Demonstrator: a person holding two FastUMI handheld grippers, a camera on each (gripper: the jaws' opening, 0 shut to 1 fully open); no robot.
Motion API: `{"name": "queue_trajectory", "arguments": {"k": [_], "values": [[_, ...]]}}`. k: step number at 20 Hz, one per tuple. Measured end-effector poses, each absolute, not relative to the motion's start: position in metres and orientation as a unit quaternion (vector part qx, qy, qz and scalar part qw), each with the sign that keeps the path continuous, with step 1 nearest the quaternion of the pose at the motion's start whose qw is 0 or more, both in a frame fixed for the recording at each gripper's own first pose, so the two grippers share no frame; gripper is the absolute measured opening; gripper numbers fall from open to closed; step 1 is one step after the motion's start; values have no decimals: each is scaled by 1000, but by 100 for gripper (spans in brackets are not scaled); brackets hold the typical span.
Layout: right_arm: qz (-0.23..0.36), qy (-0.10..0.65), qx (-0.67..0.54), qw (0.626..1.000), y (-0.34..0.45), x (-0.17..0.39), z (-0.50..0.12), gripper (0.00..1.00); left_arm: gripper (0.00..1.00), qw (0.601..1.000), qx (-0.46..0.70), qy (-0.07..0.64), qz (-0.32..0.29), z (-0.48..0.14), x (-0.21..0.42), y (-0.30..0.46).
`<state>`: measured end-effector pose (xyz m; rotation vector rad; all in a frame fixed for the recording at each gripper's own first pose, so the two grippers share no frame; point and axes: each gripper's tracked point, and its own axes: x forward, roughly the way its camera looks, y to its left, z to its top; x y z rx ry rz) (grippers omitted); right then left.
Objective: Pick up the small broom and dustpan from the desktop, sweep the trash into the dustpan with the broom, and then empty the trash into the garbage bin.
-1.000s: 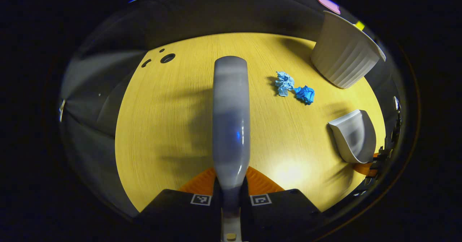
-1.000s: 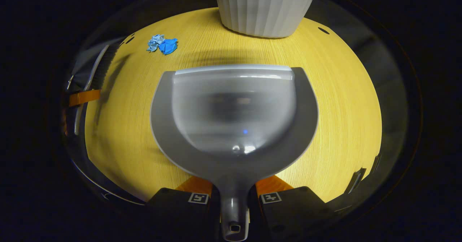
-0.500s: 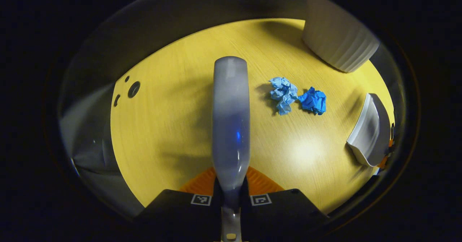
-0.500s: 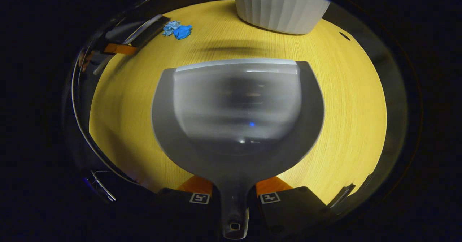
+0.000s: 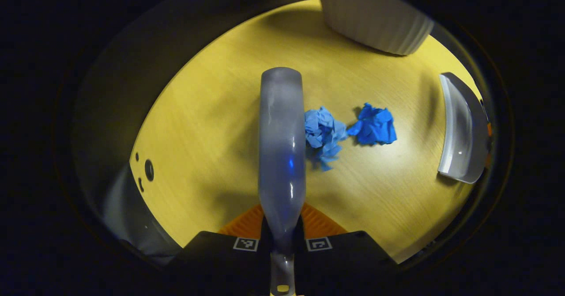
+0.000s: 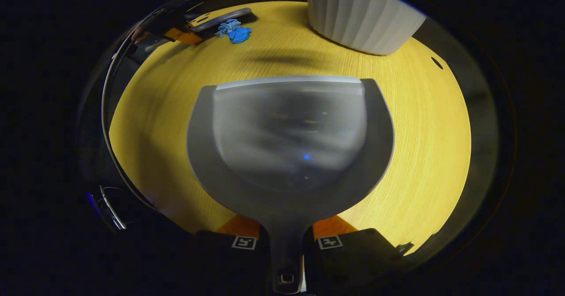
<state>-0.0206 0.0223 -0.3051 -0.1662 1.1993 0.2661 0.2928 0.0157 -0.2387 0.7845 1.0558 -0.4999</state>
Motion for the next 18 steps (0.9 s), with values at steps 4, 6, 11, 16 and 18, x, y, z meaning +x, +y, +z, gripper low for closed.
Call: {"name": "queue_trajectory", "arguments": {"k": [4,6,11,16,18], "values": [[141,559,-93,811,24,-23,-304,35,25,737,355,499,-286,-242,263,-28],[153,558,-107,809,23,-23,-303,35,24,729,326,517,-308,-247,234,-55],[187,547,-136,805,25,-26,-302,35,25,698,328,521,-366,-253,181,-103],[209,532,-166,804,24,-26,-303,35,25,668,267,540,-437,-253,124,-139],[212,524,-171,807,23,-26,-302,35,25,658,237,550,-457,-256,100,-145]]}}
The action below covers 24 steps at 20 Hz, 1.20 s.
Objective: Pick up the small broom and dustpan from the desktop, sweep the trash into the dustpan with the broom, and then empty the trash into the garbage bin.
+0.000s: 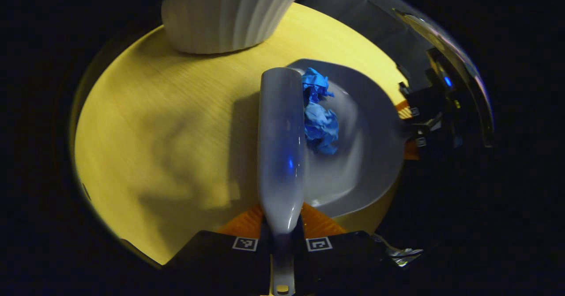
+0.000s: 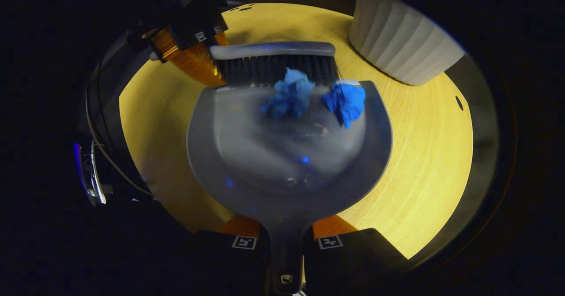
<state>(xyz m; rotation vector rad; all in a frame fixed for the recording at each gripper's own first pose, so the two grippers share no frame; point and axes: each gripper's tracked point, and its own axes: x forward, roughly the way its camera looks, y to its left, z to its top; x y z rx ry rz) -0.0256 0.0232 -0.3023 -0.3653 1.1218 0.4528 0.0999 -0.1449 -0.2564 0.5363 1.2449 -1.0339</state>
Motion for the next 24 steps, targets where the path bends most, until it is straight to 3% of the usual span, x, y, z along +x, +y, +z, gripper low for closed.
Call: {"name": "queue_trajectory", "arguments": {"k": [3,12,18,24], "values": [[223,500,-189,815,20,-24,-303,35,25,684,202,547,-438,-247,88,-145],[218,488,-167,829,-10,-33,-279,35,25,842,77,468,-257,-235,73,-75],[188,481,-214,829,-55,-41,-209,35,25,867,20,467,-172,-294,35,-33],[164,472,-147,853,-54,-54,-125,35,25,862,0,485,-145,-312,-8,-14]]}}
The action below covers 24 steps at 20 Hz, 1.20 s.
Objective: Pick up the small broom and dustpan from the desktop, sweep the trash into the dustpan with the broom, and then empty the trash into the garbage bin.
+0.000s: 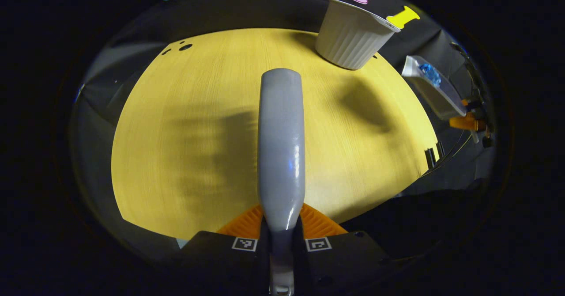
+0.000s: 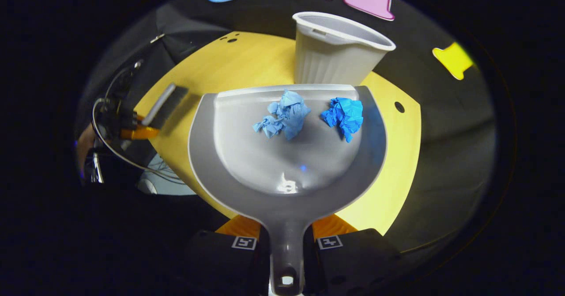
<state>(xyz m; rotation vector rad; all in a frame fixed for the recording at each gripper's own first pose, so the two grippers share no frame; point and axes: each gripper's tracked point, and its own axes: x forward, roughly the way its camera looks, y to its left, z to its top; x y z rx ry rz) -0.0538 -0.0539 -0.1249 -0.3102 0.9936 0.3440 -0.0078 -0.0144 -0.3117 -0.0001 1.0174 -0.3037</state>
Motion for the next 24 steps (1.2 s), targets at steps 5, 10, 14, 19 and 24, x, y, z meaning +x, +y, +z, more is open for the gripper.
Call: {"name": "queue_trajectory", "arguments": {"k": [5,10,14,19,24], "values": [[134,464,-102,870,-47,-50,-71,35,27,868,-21,466,-172,-305,-17,-15],[75,413,-97,903,-77,3,-9,35,25,883,-20,436,-173,-283,-8,-9],[43,370,-96,923,-91,67,21,35,25,887,-53,433,-151,-272,0,0],[23,365,-125,922,-96,157,4,35,25,899,-75,416,-111,-253,19,2],[6,333,-168,928,-89,202,-3,35,25,903,-74,414,-93,-244,21,-6]]}}
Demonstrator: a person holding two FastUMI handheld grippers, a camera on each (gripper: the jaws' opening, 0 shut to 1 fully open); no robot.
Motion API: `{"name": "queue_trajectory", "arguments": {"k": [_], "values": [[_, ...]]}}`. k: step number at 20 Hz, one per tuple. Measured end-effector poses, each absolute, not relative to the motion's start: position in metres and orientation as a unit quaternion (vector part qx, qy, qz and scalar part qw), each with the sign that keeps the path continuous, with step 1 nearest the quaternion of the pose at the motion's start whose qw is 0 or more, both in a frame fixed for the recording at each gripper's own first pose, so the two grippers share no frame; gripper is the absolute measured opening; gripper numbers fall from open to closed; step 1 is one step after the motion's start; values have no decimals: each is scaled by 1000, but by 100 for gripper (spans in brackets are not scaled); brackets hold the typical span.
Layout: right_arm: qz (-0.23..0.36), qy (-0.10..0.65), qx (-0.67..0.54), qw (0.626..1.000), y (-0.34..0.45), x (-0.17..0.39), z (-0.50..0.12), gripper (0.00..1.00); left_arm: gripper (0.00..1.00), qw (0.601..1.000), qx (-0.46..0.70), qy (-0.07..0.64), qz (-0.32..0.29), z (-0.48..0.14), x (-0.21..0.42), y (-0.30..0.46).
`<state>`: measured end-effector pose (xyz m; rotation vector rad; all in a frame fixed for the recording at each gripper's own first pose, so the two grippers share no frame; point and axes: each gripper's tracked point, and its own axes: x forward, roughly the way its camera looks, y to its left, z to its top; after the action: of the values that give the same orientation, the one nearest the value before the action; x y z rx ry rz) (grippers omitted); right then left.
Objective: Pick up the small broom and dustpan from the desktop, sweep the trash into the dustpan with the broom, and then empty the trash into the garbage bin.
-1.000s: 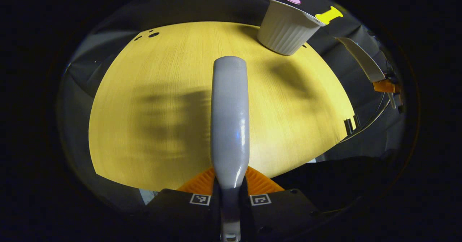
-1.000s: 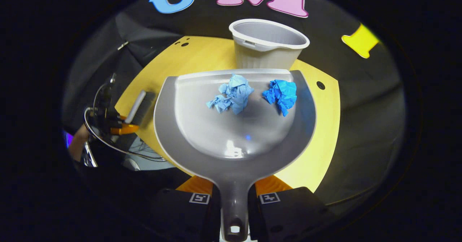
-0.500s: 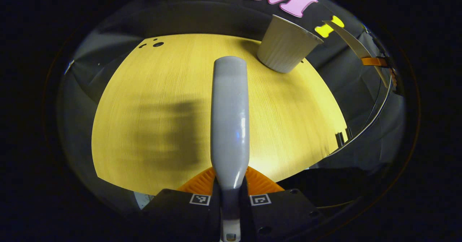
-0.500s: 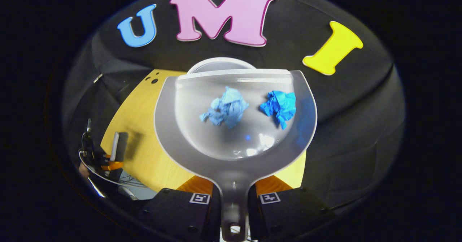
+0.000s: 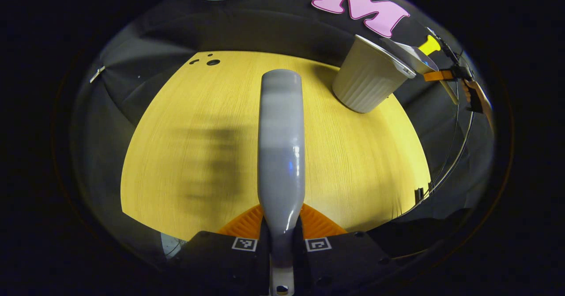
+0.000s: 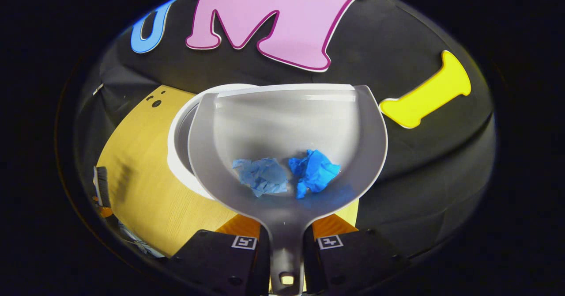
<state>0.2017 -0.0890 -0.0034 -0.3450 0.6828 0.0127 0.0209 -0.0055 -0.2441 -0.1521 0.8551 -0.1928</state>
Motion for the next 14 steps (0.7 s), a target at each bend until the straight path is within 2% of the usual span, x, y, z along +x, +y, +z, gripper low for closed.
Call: {"name": "queue_trajectory", "arguments": {"k": [3,4,5,8,14], "values": [[-21,296,-225,928,-91,223,3,35,25,900,-76,420,-88,-245,24,-10],[-33,279,-254,926,-92,230,6,31,25,899,-77,423,-87,-247,25,-11],[-46,266,-276,923,-93,235,9,35,25,898,-77,425,-86,-248,26,-13],[-82,237,-323,913,-97,243,12,35,25,896,-81,427,-85,-248,28,-14],[-125,169,-464,860,-101,237,36,35,25,892,-88,435,-88,-252,26,-15]]}}
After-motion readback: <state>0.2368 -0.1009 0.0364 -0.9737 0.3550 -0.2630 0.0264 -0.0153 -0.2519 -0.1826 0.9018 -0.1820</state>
